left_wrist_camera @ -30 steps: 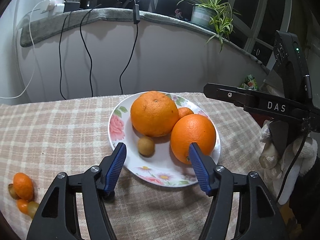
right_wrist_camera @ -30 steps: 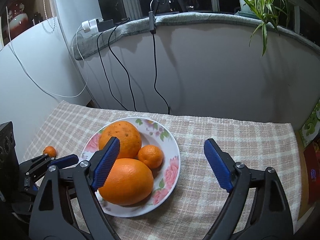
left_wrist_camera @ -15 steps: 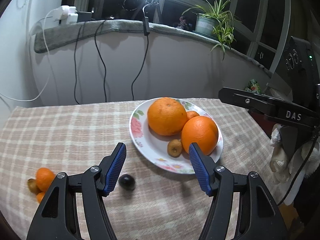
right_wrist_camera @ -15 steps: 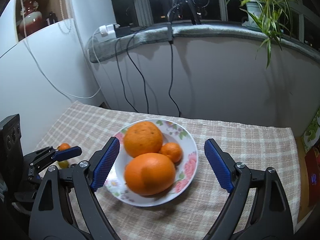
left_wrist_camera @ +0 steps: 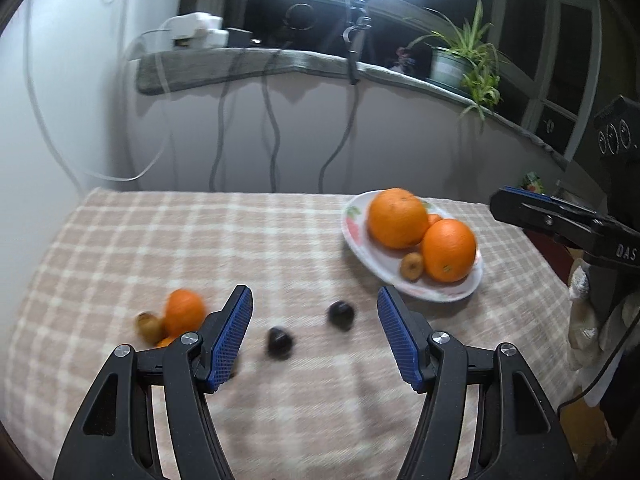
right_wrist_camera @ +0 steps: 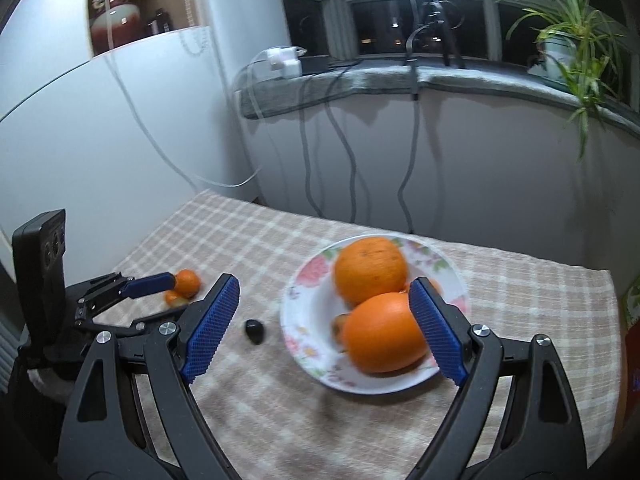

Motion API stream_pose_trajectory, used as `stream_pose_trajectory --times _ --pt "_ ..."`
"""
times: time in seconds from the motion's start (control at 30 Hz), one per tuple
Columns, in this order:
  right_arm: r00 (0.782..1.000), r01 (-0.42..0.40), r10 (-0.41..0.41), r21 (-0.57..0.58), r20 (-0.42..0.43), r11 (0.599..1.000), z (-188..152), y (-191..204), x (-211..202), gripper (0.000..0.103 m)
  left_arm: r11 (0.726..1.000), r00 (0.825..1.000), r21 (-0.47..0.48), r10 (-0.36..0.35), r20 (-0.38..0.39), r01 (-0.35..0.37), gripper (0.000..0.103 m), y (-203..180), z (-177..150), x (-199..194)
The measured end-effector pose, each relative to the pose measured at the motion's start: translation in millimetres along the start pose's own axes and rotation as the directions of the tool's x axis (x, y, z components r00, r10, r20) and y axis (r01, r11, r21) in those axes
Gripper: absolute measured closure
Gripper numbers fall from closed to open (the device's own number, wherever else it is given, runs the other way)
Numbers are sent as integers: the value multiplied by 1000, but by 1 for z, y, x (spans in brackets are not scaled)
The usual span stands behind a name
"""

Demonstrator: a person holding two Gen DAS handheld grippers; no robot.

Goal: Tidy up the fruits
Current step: 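Move both grippers back to the loose fruits on the tablecloth, then close left gripper on the olive-green fruit while right gripper closes on a dark plum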

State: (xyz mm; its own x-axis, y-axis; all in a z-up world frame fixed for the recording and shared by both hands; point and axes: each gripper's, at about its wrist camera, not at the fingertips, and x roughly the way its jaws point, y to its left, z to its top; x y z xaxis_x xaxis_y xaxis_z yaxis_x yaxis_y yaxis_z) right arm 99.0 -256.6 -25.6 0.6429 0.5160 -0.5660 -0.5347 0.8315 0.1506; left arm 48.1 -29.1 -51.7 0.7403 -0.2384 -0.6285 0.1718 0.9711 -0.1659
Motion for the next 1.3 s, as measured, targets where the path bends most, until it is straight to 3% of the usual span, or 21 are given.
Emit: stream_pose_trajectory --times 0.27,0.33,0.57,0.87,1.2,1.3 --pt "994 -86 82 -54 -70 995 -18 36 21 16 998 999 -39 38 -15 -39 40 27 -19 -17" --pt "990 -105 100 -57 -97 993 -25 43 28 25 999 999 -39 36 -23 -37 48 29 -23 -17" --pt "977 -110 89 -102 -194 989 -41 60 61 52 999 999 -28 18 -44 -20 58 31 -27 -9" --pt "968 -80 37 -167 -250 983 -44 68 92 61 998 995 33 48 -87 -45 61 41 -28 10" --pt "954 -67 -17 -267 -300 961 -40 77 112 63 992 992 115 59 -112 -46 64 38 -28 25" --pt "947 -68 -30 -288 -320 955 -41 79 119 69 990 991 133 65 -116 -49 65 38 -27 28"
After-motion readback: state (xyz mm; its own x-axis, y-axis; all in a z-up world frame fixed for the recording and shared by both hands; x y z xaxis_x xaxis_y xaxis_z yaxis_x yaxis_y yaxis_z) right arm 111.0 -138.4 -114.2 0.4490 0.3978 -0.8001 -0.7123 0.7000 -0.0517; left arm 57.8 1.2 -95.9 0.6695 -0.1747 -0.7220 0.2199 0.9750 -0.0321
